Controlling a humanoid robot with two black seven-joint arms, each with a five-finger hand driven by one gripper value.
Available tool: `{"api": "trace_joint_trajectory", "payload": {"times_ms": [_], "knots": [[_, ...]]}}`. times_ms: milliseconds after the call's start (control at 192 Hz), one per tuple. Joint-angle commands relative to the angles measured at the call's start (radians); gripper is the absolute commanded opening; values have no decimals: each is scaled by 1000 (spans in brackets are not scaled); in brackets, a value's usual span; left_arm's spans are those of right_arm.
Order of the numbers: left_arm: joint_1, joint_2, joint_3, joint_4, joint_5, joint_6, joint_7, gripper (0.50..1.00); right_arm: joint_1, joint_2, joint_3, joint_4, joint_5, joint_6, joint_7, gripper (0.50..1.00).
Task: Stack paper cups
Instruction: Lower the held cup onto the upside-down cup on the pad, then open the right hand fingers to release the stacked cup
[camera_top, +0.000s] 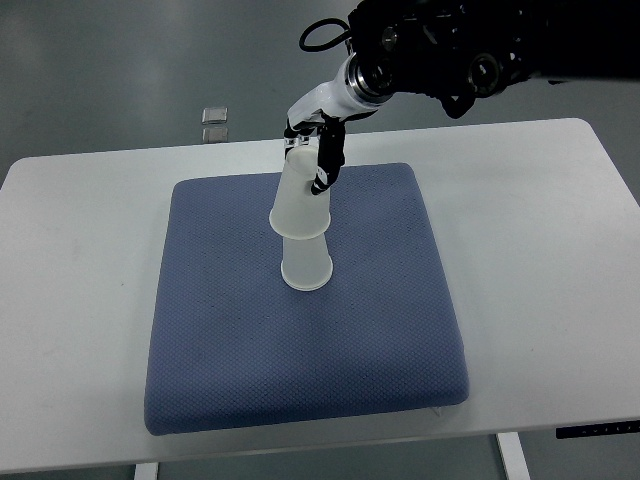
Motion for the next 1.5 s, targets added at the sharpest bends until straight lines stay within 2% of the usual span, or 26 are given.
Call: {"api": "trace_joint_trajectory", "payload": {"times_ms": [0,538,699,966,1185,1409,1493], "knots": [[0,0,-2,0,0,0,0,1000,-2,0,5,0,5,0,0,541],[0,0,0,0,0,0,0,1000,-30,0,6,2,-9,0,0,543],[0,0,0,0,0,0,0,1000,-54,0,6,2,-12,-35,0,549],[0,0,0,0,0,0,0,1000,-79,0,6,0,-51,-37,0,552],[0,0,0,-3,0,0,0,1000,-97,0,6,0,-47,-41,0,564],[0,0,0,-3,0,0,0,1000,-137,0,8,-25,-43,-76,0,570],[0,0,0,0,0,0,0,1000,-151,0,8,-28,-43,-76,0,586]]}}
